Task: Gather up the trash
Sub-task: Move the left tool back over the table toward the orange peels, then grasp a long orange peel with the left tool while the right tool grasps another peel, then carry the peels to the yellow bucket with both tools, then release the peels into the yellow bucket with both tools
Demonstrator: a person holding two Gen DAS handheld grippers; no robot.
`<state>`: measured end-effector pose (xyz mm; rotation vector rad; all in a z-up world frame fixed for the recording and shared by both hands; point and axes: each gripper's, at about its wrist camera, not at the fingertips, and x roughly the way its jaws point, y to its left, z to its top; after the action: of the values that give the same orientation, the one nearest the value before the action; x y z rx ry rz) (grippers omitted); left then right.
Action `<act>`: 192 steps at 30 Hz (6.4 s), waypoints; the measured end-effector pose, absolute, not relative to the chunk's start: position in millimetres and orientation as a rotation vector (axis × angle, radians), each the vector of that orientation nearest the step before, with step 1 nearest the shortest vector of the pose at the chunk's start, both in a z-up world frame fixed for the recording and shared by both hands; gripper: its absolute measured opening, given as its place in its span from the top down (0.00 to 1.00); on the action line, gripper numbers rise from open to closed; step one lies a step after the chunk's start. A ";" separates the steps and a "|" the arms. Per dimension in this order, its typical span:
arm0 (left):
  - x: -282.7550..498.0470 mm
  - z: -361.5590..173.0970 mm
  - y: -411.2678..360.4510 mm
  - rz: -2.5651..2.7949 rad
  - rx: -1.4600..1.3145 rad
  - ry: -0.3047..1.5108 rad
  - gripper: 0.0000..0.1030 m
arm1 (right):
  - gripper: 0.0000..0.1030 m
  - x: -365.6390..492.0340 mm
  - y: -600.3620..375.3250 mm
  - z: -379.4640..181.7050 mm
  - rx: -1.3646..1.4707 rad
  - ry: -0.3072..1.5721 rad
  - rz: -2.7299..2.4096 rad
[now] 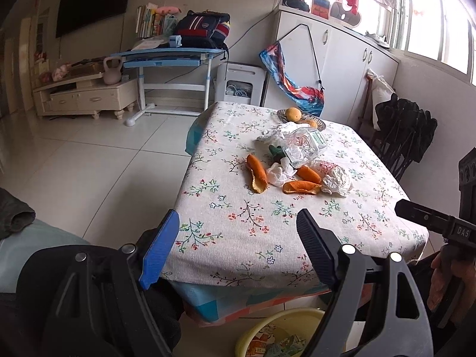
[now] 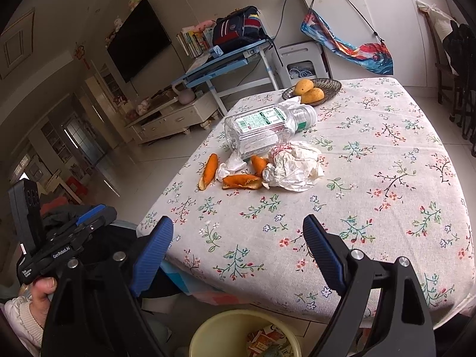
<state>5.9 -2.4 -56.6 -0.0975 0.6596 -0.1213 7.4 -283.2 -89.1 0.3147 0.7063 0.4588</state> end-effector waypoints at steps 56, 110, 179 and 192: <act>208.1 -131.6 -53.2 -0.089 -0.107 0.894 0.40 | 0.17 108.1 -287.9 -100.9 0.324 0.776 0.353; 194.3 -76.5 -18.8 -0.183 -0.208 0.744 0.84 | 0.80 111.2 -193.2 -127.2 -0.172 0.912 0.645; -83.8 -47.2 -42.8 -0.519 -0.075 0.733 0.84 | 0.36 -60.0 -314.9 -110.1 0.569 0.773 0.495; -92.2 -81.0 -78.9 -0.583 0.097 0.869 0.46 | 0.33 -62.3 -310.2 -108.5 0.520 0.772 0.483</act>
<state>-92.2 -78.9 -81.0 0.0972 0.8687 -0.5829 -62.3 -310.2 -108.5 0.5199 0.7720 0.4827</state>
